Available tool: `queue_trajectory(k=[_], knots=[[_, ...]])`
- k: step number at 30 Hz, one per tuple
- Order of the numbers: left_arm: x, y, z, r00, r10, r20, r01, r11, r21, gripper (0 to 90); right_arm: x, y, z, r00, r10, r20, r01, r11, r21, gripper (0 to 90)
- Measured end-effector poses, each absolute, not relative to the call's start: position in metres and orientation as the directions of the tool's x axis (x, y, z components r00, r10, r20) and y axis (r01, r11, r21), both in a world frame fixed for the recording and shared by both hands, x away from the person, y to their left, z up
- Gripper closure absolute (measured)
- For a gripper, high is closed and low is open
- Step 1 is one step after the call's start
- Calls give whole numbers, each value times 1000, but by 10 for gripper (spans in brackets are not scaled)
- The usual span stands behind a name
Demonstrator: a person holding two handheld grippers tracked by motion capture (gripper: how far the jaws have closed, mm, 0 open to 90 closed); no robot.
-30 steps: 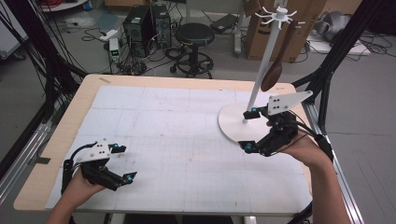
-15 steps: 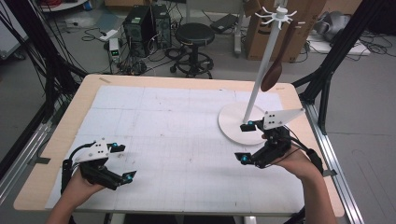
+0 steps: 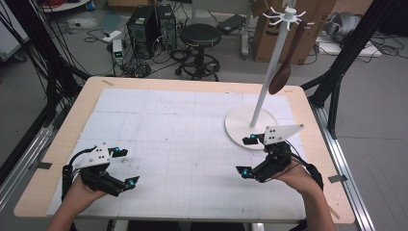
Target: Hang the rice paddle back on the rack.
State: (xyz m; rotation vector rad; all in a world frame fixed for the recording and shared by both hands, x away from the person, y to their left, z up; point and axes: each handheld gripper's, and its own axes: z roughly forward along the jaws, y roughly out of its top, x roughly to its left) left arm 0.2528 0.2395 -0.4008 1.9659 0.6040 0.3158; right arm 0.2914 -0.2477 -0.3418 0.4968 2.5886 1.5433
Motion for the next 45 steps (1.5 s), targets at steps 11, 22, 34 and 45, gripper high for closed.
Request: queue_trajectory(k=[11,22,34,45], knots=[[254,241,-400,842,537,-53,273,-338,901,16,285,-249,-356,-935,340,99,246,423,872,8],[251,245,-399,840,540,-58,265,-313,912,16,279,-249,-375,-929,352,111,264,425,866,8],[251,249,-397,849,524,-68,247,-280,928,16,275,-248,-389,-920,374,119,284,424,860,8],[252,248,-396,855,513,-68,234,-264,936,16,271,-254,-395,-909,399,123,294,402,867,8]])
